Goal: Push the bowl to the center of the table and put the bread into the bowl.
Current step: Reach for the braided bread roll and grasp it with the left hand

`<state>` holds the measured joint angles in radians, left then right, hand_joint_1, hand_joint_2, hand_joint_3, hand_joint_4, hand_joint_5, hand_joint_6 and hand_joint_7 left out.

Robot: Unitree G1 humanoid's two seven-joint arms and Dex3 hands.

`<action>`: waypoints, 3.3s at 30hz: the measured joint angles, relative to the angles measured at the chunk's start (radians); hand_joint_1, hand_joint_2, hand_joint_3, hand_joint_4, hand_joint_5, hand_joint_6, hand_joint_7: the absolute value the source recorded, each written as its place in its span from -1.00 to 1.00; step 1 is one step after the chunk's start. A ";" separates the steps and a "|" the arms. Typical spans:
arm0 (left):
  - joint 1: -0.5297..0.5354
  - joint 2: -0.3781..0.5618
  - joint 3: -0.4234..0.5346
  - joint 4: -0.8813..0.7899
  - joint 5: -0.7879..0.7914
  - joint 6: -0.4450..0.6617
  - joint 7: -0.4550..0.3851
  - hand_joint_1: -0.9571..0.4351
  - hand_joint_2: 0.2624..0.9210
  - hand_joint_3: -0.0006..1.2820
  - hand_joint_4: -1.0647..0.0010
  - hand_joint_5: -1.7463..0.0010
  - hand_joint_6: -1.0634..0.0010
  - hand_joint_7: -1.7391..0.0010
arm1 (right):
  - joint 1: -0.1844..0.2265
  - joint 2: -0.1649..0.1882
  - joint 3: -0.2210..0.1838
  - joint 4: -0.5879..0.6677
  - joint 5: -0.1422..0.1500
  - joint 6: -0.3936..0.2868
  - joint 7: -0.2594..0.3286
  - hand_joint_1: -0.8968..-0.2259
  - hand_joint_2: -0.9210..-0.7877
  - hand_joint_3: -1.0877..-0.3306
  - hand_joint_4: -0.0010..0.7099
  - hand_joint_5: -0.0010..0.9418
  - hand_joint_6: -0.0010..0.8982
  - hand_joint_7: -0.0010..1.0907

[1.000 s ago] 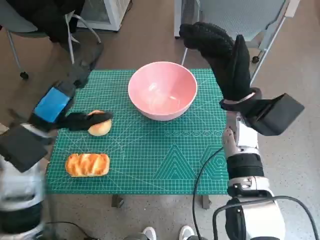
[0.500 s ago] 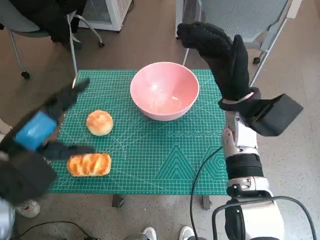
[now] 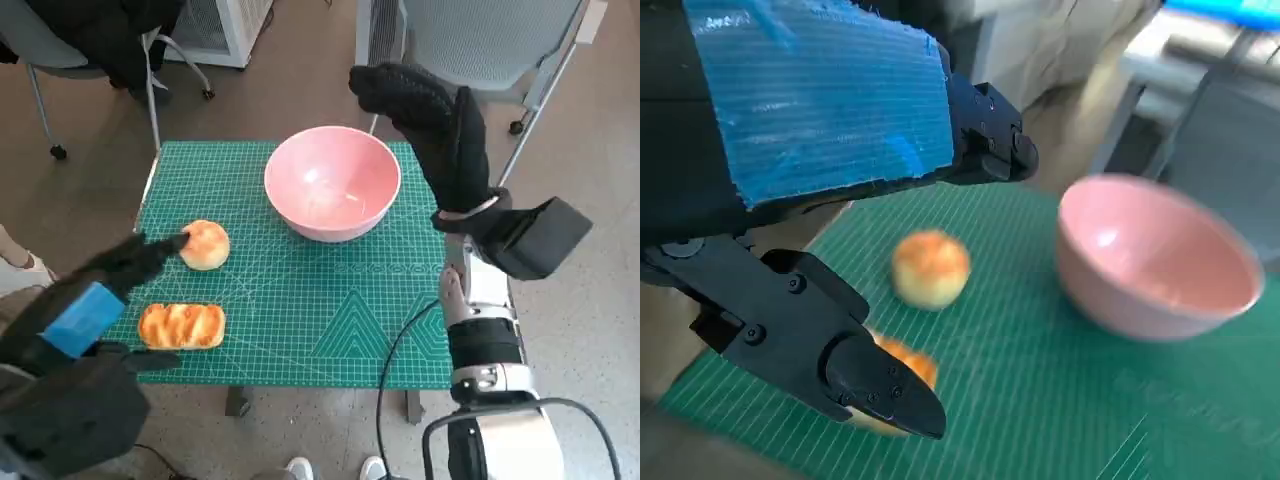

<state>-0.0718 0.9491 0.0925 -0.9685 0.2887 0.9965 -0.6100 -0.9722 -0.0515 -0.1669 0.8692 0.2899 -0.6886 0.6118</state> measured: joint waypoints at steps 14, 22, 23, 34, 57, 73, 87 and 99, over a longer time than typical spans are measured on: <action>-0.056 0.073 -0.149 0.074 0.006 0.060 0.000 0.00 0.23 -0.99 0.64 1.00 0.31 0.96 | 0.006 0.007 0.001 -0.007 0.003 0.014 0.000 -0.36 -1.00 -0.49 -0.54 -0.98 -1.00 -0.16; -0.104 0.074 -0.232 0.187 0.022 0.061 0.014 0.00 0.25 -0.99 0.63 1.00 0.31 0.97 | 0.007 0.007 0.001 -0.007 0.002 0.016 0.000 -0.36 -1.00 -0.49 -0.54 -0.98 -1.00 -0.16; -0.111 0.074 -0.243 0.200 0.024 0.062 0.014 0.00 0.26 -0.99 0.63 1.00 0.31 0.98 | 0.007 0.007 0.001 -0.007 0.001 0.016 0.000 -0.36 -1.00 -0.49 -0.54 -0.98 -1.00 -0.16; -0.187 0.074 -0.337 0.310 0.034 0.074 0.014 0.09 0.29 -0.99 0.64 1.00 0.29 0.98 | 0.008 0.007 0.001 -0.009 0.001 0.016 0.000 -0.36 -1.00 -0.49 -0.53 -0.99 -1.00 -0.16; -0.281 0.041 -0.469 0.503 0.073 0.070 0.014 0.11 0.35 -0.99 0.51 0.98 0.23 0.98 | 0.009 0.004 0.000 -0.015 0.001 0.016 -0.001 -0.35 -1.00 -0.50 -0.53 -0.99 -1.00 -0.16; -0.290 -0.006 -0.507 0.570 0.101 0.059 0.013 0.12 0.36 -0.99 0.39 0.97 0.18 0.98 | 0.009 0.000 0.000 -0.020 0.000 0.017 -0.005 -0.35 -1.00 -0.49 -0.53 -0.99 -1.00 -0.16; -0.289 -0.019 -0.527 0.589 0.105 0.059 0.009 0.13 0.38 -0.99 0.01 0.89 0.14 0.98 | 0.009 -0.002 0.001 -0.022 0.000 0.019 -0.006 -0.35 -1.00 -0.49 -0.53 -0.99 -1.00 -0.16; -0.285 -0.031 -0.546 0.605 0.110 0.052 0.010 0.15 0.38 -0.99 0.01 0.93 0.11 0.98 | 0.009 -0.002 0.002 -0.022 0.000 0.020 -0.006 -0.35 -1.00 -0.49 -0.53 -0.99 -1.00 -0.16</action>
<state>-0.3563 0.9179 -0.4537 -0.3633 0.3990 1.0487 -0.6004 -0.9632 -0.0534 -0.1653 0.8476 0.2902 -0.6687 0.6057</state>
